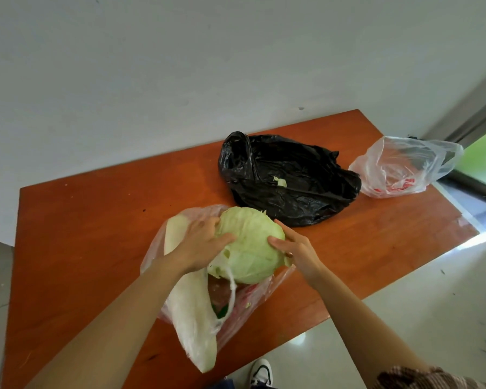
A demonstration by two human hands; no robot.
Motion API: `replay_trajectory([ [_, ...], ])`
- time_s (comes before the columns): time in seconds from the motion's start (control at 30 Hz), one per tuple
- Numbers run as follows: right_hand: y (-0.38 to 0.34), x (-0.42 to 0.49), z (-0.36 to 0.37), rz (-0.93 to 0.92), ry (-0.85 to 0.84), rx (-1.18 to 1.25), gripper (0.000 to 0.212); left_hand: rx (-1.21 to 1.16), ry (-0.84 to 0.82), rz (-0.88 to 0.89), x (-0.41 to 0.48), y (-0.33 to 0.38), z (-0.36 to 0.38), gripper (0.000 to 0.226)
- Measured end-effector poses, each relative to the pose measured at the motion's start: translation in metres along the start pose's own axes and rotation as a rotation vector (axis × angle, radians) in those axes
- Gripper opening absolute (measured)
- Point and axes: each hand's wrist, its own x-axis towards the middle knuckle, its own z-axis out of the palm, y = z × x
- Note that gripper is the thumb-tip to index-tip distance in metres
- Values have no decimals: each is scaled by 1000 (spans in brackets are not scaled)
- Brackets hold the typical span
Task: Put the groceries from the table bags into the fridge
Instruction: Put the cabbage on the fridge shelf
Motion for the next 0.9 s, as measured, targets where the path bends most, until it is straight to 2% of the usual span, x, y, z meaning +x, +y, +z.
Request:
replay_trajectory([
  [0.07, 3, -1, -9, 32, 23, 14, 65, 25, 61, 17, 9, 8, 5, 52],
  [0.17, 8, -6, -18, 72, 41, 74, 64, 254, 68, 122, 23, 13, 10, 57],
  [0.23, 15, -9, -20, 82, 53, 130, 56, 231, 21, 172, 28, 15, 9, 59],
  [0.3, 21, -13, -20, 89, 72, 223, 46, 129, -67, 154, 28, 16, 11, 73],
  [0.37, 22, -17, -18, 96, 98, 300, 40, 171, -100, 121, 30, 17, 16, 85],
  [0.43, 22, -18, -16, 108, 128, 303, 40, 215, -132, 49, 35, 15, 16, 90],
  [0.53, 20, -19, -11, 149, 166, 234, 35, 48, -236, -74, 38, 12, 12, 101],
  [0.6, 17, -15, -5, 197, 199, 188, 58, -133, -313, -116, 39, 12, 11, 92],
  [0.67, 14, -9, 2, 204, 242, 141, 86, -215, -336, -84, 40, 17, 12, 65],
  [0.7, 12, -7, 4, 202, 269, 133, 94, -233, -324, -72, 40, 19, 12, 58],
  [0.73, 9, -6, 6, 200, 296, 127, 94, -248, -311, -57, 40, 21, 13, 58],
  [0.83, -2, -9, 8, 167, 345, 117, 79, -289, -301, -54, 36, 26, 8, 52],
  [0.9, -13, -13, 6, 130, 360, 83, 85, -296, -281, -40, 35, 32, -2, 56],
])
